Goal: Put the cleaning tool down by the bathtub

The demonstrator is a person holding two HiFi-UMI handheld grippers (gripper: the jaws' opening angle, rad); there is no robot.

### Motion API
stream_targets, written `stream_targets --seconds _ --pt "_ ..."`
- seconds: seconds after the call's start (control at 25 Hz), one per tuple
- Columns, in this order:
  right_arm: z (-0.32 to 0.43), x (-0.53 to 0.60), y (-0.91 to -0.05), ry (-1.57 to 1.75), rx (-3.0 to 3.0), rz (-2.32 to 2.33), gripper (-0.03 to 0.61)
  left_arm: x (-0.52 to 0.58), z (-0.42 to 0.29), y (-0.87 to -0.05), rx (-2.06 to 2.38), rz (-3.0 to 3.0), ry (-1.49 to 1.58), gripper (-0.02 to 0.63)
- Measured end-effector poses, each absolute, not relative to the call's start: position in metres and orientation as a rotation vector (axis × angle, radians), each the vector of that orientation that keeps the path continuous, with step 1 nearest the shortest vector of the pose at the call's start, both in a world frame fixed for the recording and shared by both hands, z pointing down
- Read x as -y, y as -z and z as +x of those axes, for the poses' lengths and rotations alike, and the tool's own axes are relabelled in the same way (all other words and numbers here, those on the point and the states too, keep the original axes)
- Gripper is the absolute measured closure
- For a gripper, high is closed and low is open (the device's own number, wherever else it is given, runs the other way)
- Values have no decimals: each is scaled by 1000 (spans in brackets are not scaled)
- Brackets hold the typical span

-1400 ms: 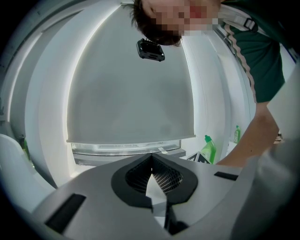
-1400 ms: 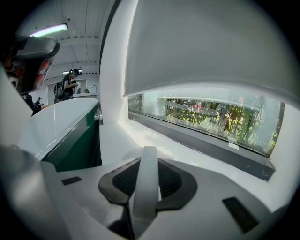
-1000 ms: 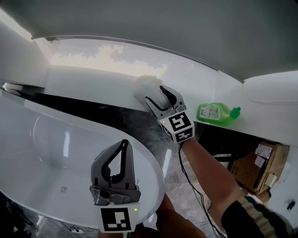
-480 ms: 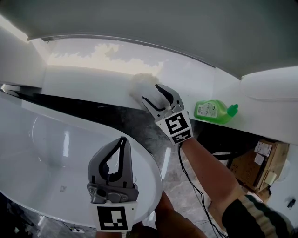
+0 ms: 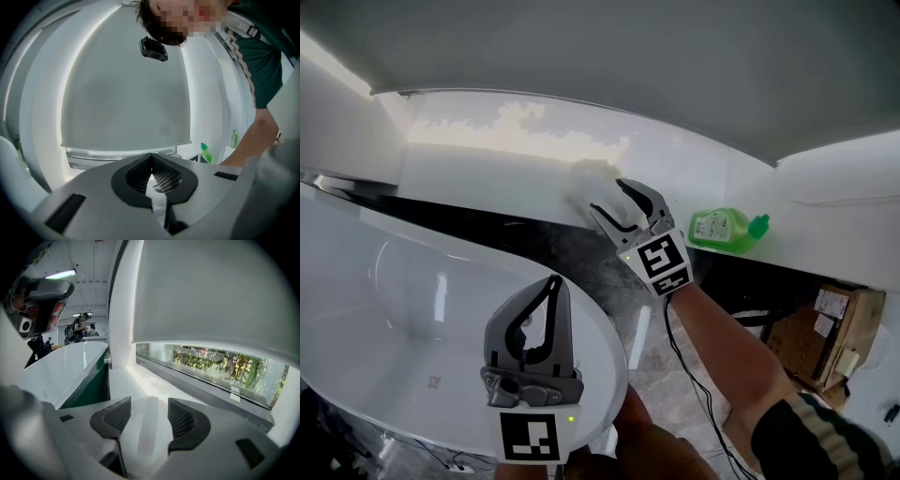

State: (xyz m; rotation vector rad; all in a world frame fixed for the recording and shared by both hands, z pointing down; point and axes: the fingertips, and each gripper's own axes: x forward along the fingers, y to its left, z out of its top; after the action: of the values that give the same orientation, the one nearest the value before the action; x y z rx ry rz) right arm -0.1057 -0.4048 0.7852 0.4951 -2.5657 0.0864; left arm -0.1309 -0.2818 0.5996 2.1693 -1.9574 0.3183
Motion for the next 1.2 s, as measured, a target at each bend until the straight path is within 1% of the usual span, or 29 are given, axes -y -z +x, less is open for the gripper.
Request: stream_targets --seconds 0.52,0.76,0.92,1.2 --pt "-97 386 -730 -65 2617 447 328 278 -128 -565 1982 2120 -279 606" --pt "-84 373 -678 -91 2674 429 334 276 -118 -539 1968 2128 -304 606" --pt "-76 360 -635 -56 2729 414 365 275 -100 -514 1940 2177 -343 606" --pt "-64 347 -566 -65 2771 413 366 284 -81 -452 1953 2231 -341 606"
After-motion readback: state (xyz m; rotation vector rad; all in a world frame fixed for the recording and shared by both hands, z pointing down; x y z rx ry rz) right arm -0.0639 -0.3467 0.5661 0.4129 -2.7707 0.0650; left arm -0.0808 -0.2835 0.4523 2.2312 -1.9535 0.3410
